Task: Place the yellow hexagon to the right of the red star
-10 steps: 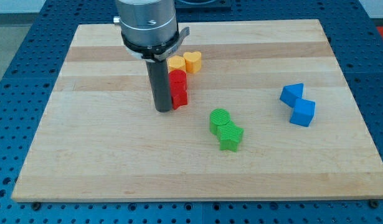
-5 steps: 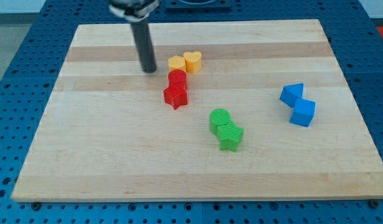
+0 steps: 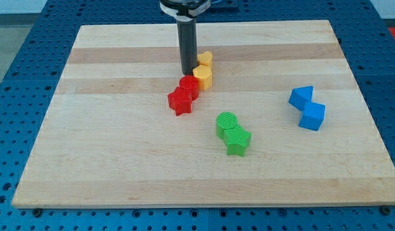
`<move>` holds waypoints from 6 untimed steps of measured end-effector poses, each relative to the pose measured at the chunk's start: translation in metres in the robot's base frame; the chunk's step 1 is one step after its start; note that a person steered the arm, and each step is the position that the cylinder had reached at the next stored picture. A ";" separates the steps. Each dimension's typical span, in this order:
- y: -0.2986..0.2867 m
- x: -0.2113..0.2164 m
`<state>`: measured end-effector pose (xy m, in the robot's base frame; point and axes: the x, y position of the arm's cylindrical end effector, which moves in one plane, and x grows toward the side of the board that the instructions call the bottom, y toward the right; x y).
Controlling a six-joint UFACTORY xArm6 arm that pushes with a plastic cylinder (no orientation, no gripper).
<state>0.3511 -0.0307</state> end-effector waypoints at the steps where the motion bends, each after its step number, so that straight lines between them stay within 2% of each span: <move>1: 0.000 0.000; 3: -0.010 -0.036; 4: -0.009 -0.075; 5: 0.029 -0.090; 6: 0.041 -0.084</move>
<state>0.2672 0.0101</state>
